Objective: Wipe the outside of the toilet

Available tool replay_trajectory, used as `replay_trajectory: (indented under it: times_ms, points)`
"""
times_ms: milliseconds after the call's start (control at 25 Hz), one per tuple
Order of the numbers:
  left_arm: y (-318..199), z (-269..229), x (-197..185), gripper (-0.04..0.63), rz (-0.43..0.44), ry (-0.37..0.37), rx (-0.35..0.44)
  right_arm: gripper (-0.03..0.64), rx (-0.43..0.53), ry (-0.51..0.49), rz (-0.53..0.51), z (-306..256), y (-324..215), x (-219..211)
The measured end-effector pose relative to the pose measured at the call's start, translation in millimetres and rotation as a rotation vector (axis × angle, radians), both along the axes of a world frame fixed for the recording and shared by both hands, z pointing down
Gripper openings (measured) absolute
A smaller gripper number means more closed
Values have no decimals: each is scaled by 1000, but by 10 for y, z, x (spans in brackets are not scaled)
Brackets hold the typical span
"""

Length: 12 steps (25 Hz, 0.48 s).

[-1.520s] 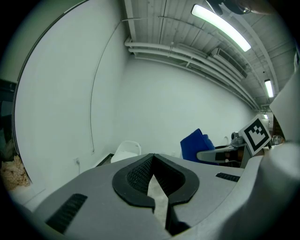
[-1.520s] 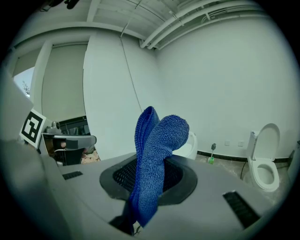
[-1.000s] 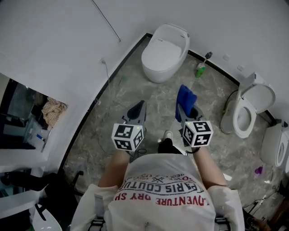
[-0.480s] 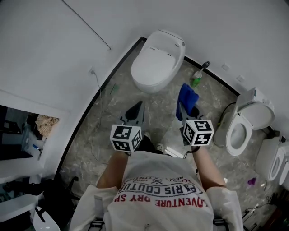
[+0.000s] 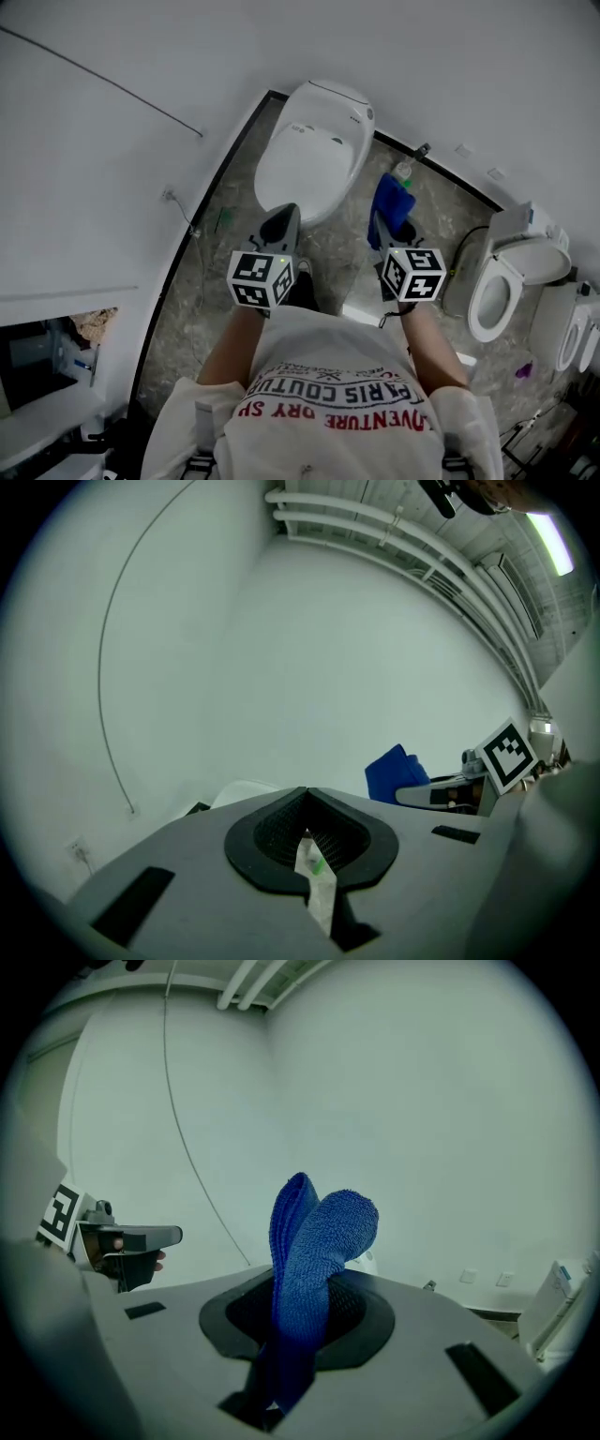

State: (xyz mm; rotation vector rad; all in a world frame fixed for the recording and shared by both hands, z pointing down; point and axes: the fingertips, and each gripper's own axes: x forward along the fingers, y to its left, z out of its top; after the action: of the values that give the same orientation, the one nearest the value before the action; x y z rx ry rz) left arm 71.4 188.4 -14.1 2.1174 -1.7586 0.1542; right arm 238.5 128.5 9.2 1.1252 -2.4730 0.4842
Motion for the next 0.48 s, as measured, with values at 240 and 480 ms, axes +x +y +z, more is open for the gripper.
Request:
replay_trajectory:
  times_ms: [240, 480]
  points:
    - [-1150, 55, -461, 8, 64, -1, -26, 75, -16, 0, 70, 35, -1047, -432]
    - [-2078, 271, -701, 8, 56, 9, -62, 75, -65, 25, 65, 299, -1908, -642]
